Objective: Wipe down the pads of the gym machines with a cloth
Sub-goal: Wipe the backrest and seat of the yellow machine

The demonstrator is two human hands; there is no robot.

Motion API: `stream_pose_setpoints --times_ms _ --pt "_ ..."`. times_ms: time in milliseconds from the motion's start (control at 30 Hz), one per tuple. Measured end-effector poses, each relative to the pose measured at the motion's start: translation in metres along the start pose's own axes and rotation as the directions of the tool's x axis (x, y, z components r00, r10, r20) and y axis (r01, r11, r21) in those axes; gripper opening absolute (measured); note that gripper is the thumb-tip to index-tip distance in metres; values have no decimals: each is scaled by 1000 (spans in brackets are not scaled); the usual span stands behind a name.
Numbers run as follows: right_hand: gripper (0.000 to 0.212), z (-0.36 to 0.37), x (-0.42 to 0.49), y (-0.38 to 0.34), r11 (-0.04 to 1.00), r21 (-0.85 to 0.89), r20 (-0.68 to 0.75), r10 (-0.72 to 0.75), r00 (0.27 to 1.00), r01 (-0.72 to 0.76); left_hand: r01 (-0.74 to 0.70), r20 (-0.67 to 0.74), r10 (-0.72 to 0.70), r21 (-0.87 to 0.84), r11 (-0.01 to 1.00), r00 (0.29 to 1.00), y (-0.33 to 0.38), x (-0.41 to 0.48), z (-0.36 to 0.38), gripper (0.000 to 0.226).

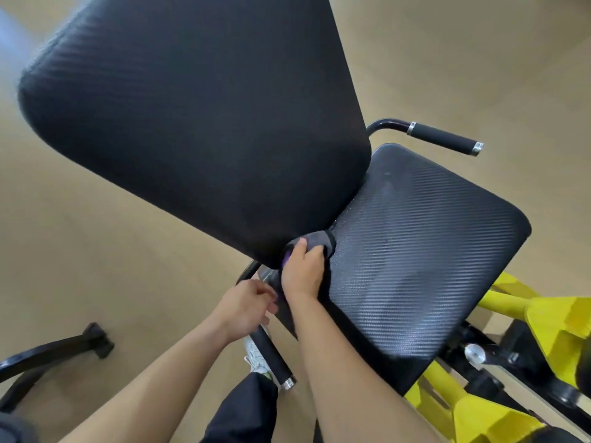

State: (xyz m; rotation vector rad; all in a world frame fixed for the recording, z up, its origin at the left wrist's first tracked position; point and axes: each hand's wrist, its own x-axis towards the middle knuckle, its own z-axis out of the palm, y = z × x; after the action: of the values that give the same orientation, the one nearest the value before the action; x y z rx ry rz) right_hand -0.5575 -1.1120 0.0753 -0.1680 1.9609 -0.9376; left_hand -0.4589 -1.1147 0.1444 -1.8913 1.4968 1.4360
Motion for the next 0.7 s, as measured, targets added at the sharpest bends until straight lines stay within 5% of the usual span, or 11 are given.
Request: stream_pose_setpoints --times_ms 67,133,200,267,367,533,700 --pt "24 -16 12 13 853 -478 -37 -260 965 211 -59 8 59 73 996 998 1 13 16 28" --pt "24 -33 16 31 524 -762 105 -481 870 381 -176 -21 188 263 949 982 1 23 28 33" --pt "41 -44 11 51 217 -798 399 -507 764 562 -276 -26 313 404 872 950 0 29 38 32" --pt "66 -53 6 60 11 -732 629 -377 680 682 -318 -8 368 485 815 930 -1 32 43 31" --pt "64 -59 24 52 -46 -656 728 -303 615 753 -324 -36 383 465 824 923 -1 32 45 28" --pt "54 -76 92 11 -211 -615 761 -409 503 760 -336 -26 389 451 827 921 8 27 46 50" --pt "52 -104 144 -24 -309 -615 776 -402 487 725 -391 -39 444 410 824 895 22 26 52 52"
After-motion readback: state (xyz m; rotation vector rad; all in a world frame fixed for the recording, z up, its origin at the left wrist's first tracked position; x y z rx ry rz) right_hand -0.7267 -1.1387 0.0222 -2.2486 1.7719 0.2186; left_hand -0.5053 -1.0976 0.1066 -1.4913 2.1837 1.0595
